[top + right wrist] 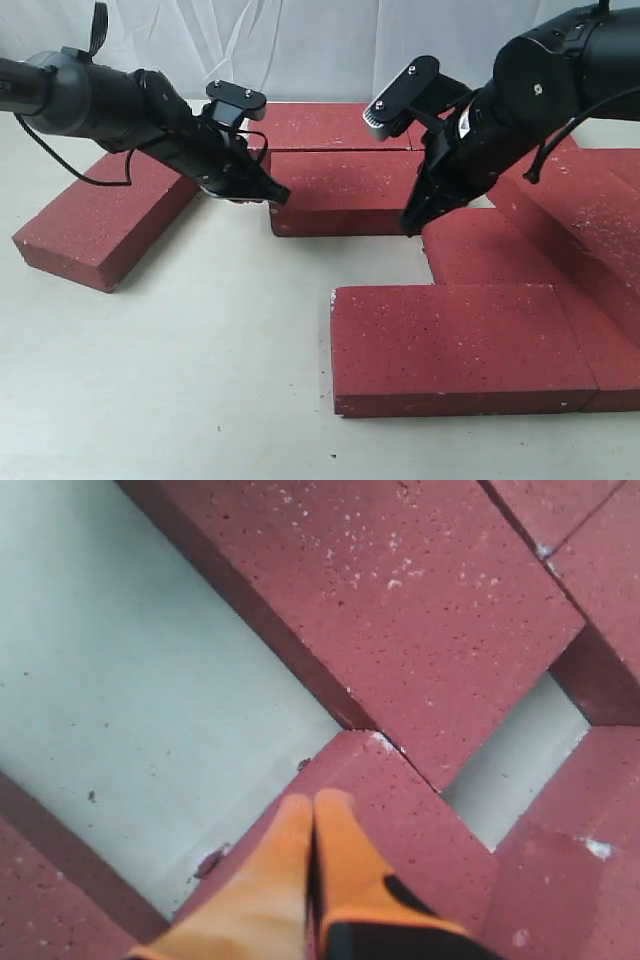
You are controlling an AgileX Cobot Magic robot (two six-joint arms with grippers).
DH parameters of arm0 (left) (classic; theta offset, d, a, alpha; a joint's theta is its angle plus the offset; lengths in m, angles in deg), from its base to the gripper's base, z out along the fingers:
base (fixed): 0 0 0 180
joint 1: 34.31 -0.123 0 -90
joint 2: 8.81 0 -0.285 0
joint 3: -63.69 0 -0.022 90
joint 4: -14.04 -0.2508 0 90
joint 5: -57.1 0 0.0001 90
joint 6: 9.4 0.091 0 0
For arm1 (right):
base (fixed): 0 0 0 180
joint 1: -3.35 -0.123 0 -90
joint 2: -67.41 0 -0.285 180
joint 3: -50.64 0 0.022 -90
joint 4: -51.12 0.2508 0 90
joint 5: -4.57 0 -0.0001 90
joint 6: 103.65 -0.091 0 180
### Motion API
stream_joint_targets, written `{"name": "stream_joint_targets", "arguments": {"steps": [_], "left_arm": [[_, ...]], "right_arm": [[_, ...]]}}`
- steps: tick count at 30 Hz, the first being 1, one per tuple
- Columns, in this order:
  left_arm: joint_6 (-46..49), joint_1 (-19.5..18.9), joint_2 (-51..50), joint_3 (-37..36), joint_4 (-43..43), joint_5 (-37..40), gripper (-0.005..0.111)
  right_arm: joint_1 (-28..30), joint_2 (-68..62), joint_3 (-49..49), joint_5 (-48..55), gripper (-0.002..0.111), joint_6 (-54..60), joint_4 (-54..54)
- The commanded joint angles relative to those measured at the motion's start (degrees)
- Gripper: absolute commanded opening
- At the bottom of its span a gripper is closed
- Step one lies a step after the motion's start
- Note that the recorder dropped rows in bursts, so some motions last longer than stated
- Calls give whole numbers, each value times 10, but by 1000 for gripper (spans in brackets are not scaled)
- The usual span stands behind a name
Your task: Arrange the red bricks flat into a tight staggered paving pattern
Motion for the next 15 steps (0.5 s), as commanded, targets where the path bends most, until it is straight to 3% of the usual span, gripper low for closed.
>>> {"name": "stream_joint_targets", "arguments": {"steps": [1, 9, 15], "left_arm": [[-23, 2, -6, 9, -20, -1, 0], [-23, 3, -17, 9, -10, -1, 0], [-38, -12, -17, 9, -57, 0, 0]], "right_arm": [[47, 5, 4, -10, -1, -3, 1], [66, 4, 4, -27, -1, 9, 58], [66, -21, 4, -52, -1, 149, 197]]}}
